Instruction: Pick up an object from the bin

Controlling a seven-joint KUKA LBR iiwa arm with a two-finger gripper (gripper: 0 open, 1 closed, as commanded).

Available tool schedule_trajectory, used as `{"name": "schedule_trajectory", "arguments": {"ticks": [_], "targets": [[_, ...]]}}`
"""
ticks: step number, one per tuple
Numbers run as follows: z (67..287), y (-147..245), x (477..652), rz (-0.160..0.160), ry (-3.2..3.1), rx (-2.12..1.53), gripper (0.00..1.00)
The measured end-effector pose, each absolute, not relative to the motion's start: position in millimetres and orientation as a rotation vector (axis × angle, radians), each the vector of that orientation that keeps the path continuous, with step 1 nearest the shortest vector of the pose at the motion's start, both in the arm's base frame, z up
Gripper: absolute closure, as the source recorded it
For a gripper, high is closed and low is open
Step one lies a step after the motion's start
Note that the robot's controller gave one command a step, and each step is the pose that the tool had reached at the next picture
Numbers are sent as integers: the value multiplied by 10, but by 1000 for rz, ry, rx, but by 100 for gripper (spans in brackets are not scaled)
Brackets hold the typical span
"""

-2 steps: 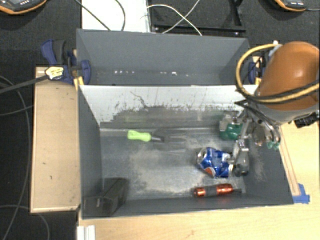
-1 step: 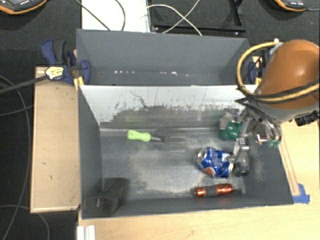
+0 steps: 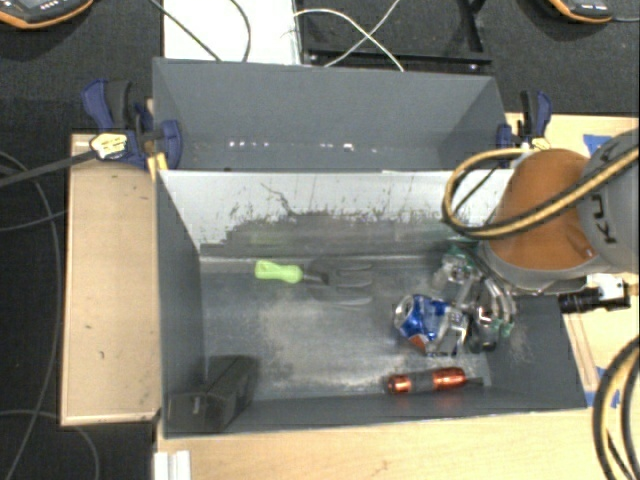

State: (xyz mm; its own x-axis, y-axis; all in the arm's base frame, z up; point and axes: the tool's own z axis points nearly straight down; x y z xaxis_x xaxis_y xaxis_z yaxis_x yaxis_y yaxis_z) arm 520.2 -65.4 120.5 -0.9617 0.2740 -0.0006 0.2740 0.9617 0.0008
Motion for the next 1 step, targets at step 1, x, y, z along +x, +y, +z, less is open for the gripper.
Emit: {"name": "schedule_trajectory", "arguments": {"ticks": [1], "targets": [[1630,-830,5185,1,3091,496,0]]}}
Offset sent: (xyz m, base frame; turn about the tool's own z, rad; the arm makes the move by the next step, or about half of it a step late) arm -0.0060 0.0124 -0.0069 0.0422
